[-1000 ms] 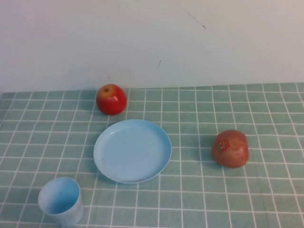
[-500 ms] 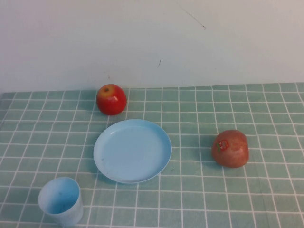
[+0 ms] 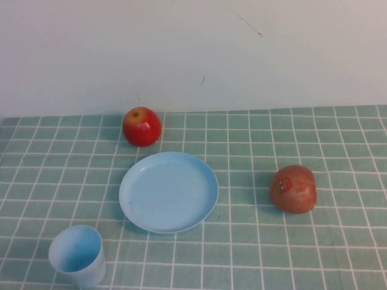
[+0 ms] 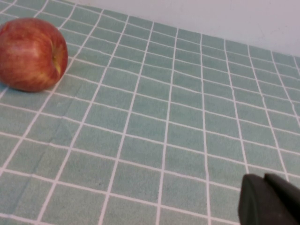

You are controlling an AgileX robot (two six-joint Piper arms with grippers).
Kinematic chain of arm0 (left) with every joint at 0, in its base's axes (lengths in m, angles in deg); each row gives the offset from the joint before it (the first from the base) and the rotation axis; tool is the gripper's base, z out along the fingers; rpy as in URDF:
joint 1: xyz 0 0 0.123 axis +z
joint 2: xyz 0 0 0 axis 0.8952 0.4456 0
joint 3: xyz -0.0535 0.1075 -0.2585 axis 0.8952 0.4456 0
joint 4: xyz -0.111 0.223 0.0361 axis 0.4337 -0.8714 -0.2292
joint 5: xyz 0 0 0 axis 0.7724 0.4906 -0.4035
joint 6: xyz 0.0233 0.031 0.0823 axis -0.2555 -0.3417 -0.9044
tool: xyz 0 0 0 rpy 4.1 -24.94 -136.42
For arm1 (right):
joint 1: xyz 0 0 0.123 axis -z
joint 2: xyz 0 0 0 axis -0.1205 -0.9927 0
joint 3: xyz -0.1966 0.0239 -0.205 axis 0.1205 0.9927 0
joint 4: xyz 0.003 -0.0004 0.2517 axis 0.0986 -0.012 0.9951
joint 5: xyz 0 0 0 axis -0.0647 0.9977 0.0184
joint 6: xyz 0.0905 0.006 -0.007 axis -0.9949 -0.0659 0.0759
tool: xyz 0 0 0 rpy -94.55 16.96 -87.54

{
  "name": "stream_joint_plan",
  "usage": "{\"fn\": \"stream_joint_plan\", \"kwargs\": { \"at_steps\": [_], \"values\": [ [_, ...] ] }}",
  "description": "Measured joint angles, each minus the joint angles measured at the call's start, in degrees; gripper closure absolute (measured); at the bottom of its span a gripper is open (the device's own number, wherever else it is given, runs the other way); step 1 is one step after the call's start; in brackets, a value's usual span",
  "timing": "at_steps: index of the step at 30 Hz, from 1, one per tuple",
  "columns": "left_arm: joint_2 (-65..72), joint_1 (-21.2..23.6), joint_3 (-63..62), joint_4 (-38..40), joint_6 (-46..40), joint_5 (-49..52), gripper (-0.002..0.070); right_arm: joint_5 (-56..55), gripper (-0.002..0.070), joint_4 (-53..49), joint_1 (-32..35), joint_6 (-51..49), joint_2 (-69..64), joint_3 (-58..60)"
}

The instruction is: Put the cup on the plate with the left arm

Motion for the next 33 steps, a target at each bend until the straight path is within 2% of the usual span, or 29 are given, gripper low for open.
{"fn": "stream_joint_plan", "kwargs": {
  "at_steps": [7, 11, 19, 25, 27, 29, 33],
  "values": [
    [0.00, 0.00, 0.00, -0.22, 0.00, -0.23, 0.0669, 0.00, 0.0678, 0.00, 0.00, 0.00, 0.00, 0.00],
    [0.00, 0.00, 0.15, -0.19, 0.00, -4.41, 0.0669, 0.00, 0.0678, 0.00, 0.00, 0.00, 0.00, 0.00],
    [0.00, 0.00, 0.39, 8.38, 1.44, -30.73, 0.0669, 0.00, 0.0678, 0.00, 0.00, 0.00, 0.00, 0.00],
    [0.00, 0.00, 0.39, 11.09, 13.51, -49.72, 0.0669, 0.00, 0.0678, 0.00, 0.00, 0.00, 0.00, 0.00],
    [0.00, 0.00, 0.39, 8.45, 16.56, -55.77, 0.0669, 0.00, 0.0678, 0.00, 0.00, 0.00, 0.00, 0.00],
    [0.00, 0.00, 0.39, 2.47, 17.79, -60.58, 0.0669, 0.00, 0.0678, 0.00, 0.00, 0.00, 0.00, 0.00],
    [-0.05, 0.00, -6.65, -13.51, 25.12, -60.41, 0.0669, 0.00, 0.0678, 0.00, 0.00, 0.00, 0.00, 0.00]
  ]
}}
